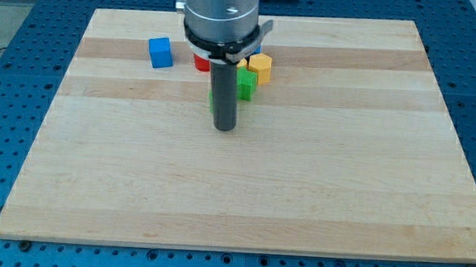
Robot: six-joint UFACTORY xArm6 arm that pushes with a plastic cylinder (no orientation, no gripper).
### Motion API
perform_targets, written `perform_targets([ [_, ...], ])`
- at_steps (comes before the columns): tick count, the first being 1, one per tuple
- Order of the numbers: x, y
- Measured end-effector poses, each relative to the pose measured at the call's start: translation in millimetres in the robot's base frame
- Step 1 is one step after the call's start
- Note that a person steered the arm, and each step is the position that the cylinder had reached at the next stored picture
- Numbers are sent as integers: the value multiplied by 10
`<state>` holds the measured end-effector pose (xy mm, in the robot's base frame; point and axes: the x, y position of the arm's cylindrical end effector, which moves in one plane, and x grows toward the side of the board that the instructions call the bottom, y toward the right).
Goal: Move the blue cube to the left of the yellow heart
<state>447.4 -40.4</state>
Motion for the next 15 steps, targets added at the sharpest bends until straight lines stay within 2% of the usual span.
perform_targets([
  [2,-348,0],
  [3,-296,-212],
  [4,-326,-797],
  [5,-687,-1309],
  [6,-1389,-1700],
  [7,-1795,-2011],
  [8,-1872,-1703],
  [11,-909,-1490],
  [12,-960,-2036],
  [13,-1524,-2083],
  [14,-1719,-1690],
  [15,-1660,-1039],
])
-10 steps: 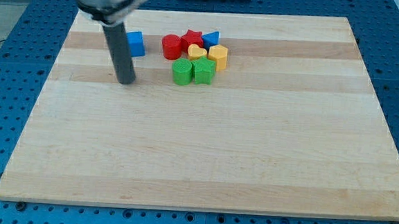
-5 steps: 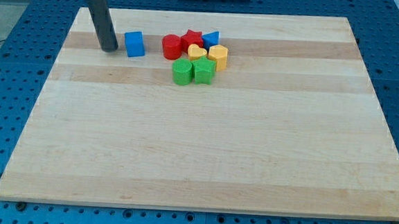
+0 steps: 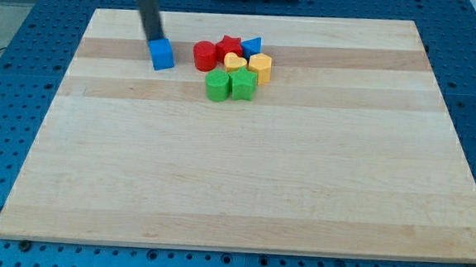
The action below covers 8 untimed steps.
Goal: Move the blue cube to the left of the yellow heart
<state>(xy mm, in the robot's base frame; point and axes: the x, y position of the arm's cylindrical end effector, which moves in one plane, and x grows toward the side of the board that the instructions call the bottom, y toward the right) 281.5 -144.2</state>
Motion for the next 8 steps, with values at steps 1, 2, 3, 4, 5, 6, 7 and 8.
perform_targets([
  [1,269,85],
  [2,494,24],
  [3,263,-108],
  [4,303,-546],
  [5,763,-626],
  [6,998,-440],
  [7,878,-110],
  [8,746,260],
])
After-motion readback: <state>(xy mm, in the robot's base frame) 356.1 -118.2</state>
